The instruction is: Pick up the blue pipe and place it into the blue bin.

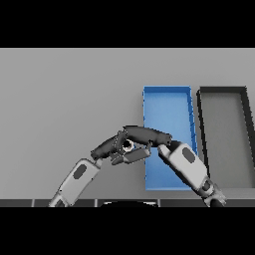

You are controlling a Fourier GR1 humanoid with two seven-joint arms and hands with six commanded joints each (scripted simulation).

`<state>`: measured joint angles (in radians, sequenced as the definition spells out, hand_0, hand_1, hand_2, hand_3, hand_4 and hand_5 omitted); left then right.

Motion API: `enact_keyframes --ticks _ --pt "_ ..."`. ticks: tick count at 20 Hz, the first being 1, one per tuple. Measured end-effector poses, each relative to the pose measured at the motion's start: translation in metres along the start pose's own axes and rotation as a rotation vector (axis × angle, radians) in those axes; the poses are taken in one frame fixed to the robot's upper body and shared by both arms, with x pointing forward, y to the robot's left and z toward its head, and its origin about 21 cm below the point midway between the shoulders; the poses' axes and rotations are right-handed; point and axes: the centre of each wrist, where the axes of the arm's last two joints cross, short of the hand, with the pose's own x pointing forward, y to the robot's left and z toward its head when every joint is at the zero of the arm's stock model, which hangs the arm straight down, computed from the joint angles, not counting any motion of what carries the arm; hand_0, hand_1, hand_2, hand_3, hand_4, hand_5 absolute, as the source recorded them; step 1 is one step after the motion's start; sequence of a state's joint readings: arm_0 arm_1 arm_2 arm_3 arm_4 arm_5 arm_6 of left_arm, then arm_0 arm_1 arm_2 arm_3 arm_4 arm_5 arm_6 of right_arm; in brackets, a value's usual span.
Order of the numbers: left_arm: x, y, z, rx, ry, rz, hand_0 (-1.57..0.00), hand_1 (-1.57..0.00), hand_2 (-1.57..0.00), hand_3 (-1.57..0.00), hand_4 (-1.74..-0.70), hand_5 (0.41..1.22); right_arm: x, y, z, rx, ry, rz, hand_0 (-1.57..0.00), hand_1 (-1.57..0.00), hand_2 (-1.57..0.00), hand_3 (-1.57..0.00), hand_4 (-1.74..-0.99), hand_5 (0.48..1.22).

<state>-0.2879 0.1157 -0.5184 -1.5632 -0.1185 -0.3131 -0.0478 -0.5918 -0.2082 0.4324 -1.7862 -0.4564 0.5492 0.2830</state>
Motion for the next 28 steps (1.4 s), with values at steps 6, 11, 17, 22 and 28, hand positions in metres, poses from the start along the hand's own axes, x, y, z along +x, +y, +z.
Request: enact_keyframes --ticks 6,11,17,22,28 --pt "-0.003 -0.002 0.000 0.048 0.069 0.079 -0.05 -0.04 -0.04 -0.04 -0.89 0.639 -0.001 0.001 -0.002 -0.013 0.005 0.006 -1.57 -1.57 -1.57 -1.57 -1.488 1.220" --pt "0.000 -0.003 0.005 0.041 0.091 0.117 -0.01 -0.01 -0.01 -0.01 -0.91 0.543 0.006 -0.007 -0.003 -0.013 -0.011 -0.201 -1.57 -1.57 -1.57 -1.57 -1.491 1.221" --pt "0.001 -0.008 0.008 0.040 0.147 0.124 0.00 0.00 0.00 0.00 -0.93 0.493 0.079 -0.041 -0.014 -0.049 -0.105 -0.247 -1.57 -1.57 -1.57 -1.57 -1.494 1.221" --pt "0.003 -0.007 0.010 0.045 0.130 0.106 0.00 0.00 0.00 0.00 -0.91 0.486 0.119 -0.084 -0.015 -0.176 -0.178 -0.175 -1.57 -1.57 -1.57 -1.57 -1.496 1.221" --pt "0.002 0.000 0.013 0.053 0.137 0.096 0.00 0.00 0.00 0.00 -0.89 0.483 0.106 -0.144 0.013 -0.494 -0.044 -0.145 -1.57 -1.57 -1.57 -1.57 -1.498 1.221"
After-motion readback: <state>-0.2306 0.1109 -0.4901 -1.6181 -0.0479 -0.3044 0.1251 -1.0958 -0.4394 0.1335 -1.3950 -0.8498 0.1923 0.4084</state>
